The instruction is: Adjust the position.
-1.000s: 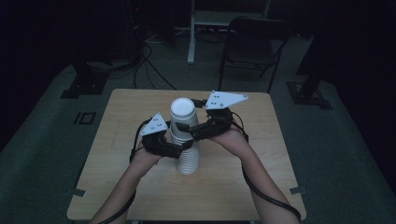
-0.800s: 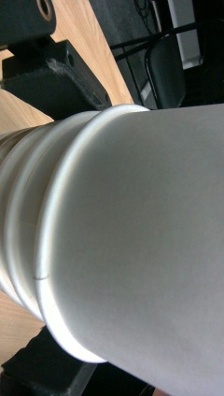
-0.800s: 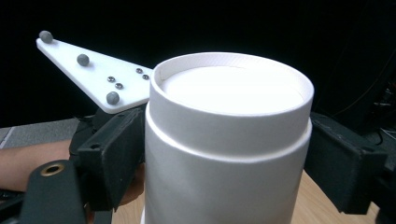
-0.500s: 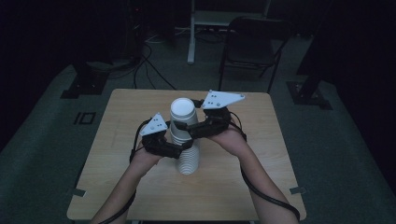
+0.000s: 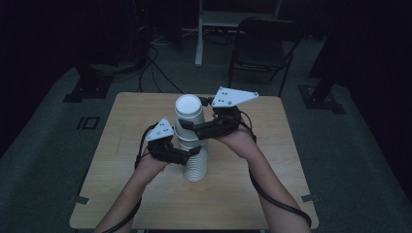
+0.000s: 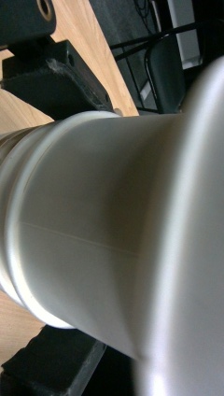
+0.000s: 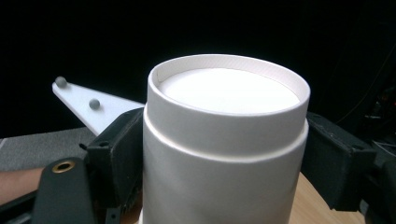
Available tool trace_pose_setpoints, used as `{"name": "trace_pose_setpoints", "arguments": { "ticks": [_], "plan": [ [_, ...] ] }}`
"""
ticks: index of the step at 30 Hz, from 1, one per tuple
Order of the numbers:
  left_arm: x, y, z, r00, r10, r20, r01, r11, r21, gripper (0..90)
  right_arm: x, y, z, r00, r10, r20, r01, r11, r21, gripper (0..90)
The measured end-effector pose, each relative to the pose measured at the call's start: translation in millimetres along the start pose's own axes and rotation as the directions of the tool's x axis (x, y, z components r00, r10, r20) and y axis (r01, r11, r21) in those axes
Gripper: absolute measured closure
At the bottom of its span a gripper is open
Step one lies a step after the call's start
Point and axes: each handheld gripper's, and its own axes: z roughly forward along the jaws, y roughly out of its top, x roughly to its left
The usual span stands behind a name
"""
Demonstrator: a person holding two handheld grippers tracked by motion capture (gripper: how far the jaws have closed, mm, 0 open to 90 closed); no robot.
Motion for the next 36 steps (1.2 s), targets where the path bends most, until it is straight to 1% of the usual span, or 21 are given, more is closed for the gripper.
{"name": "trace_pose_setpoints", "arguments": {
  "ticks": [5, 7, 8, 9, 12, 14, 19, 22, 24, 28, 29, 34, 36],
  "plan": [
    [0.0, 0.3, 0.2, 1.0, 0.001, -0.001, -0.001, 1.0, 0.002, 5.4, 1.3, 7.4, -2.0, 1.0, -0.004, 0.001, 0.004, 0.9999, -0.013, 20.4],
    [0.4, 0.2, 0.1, 1.0, 0.006, -0.004, -0.006, 1.0, 0.001, 5.4, 1.9, 14.0, -4.3, 0.9999, -0.009, 0.011, 0.01, 0.9997, -0.024, 20.4],
    [0.2, 0.1, 0.1, 1.0, 0.003, -0.002, -0.003, 1.0, 0.0, 5.4, 1.9, 14.0, -4.3, 0.9999, -0.009, 0.011, 0.01, 0.9997, -0.024, 20.4],
    [0.2, 0.1, 0.1, 1.0, 0.003, -0.002, -0.003, 1.0, 0.0, 5.4, 1.8, 18.5, -6.1, 0.9997, -0.011, 0.02, 0.012, 0.9992, -0.039, 20.5],
    [0.0, 0.1, 0.1, 1.0, 0.002, -0.002, -0.002, 1.0, 0.001, 5.4, 2.2, 22.8, -8.5, 0.9996, -0.014, 0.023, 0.015, 0.9986, -0.05, 20.5],
    [0.2, 0.0, 0.1, 1.0, 0.001, -0.001, -0.001, 1.0, 0.0, 5.4, 2.4, 28.1, -12.8, 0.9997, -0.014, 0.021, 0.016, 0.9977, -0.066, 20.5],
    [0.1, 0.1, 0.3, 1.0, 0.0, 0.0, 0.0, 1.0, 0.001, 5.4, 2.1, 34.4, -19.1, 0.9995, -0.017, 0.027, 0.019, 0.9966, -0.08, 20.5],
    [0.2, 0.6, 0.3, 1.0, 0.001, 0.002, -0.001, 1.0, 0.006, 5.4, 2.0, 39.4, -28.8, 0.9993, -0.021, 0.031, 0.023, 0.9948, -0.099, 20.5],
    [0.1, 0.7, 0.6, 1.0, 0.001, 0.001, -0.001, 1.0, 0.006, 5.4, 1.6, 40.9, -33.6, 0.9989, -0.018, 0.044, 0.022, 0.9944, -0.103, 20.5],
    [0.1, 0.6, 0.1, 1.0, 0.0, 0.003, 0.0, 1.0, 0.005, 5.4, 0.6, 41.6, -38.4, 0.9986, -0.016, 0.051, 0.021, 0.9939, -0.108, 20.6],
    [0.0, 0.7, 0.0, 1.0, 0.0, 0.003, 0.0, 1.0, 0.007, 5.4, -0.4, 41.5, -46.1, 0.9978, -0.019, 0.064, 0.026, 0.9937, -0.109, 20.5],
    [0.0, 0.8, 0.4, 1.0, 0.0, 0.002, 0.0, 1.0, 0.006, 5.4, -2.8, 38.0, -61.8, 0.9964, -0.017, 0.083, 0.027, 0.9924, -0.12, 20.5],
    [-0.1, 0.3, 0.3, 1.0, 0.001, 0.001, -0.001, 1.0, 0.002, 5.3, -3.3, 35.3, -68.1, 0.995, -0.019, 0.098, 0.031, 0.9925, -0.118, 20.6]
  ]
}}
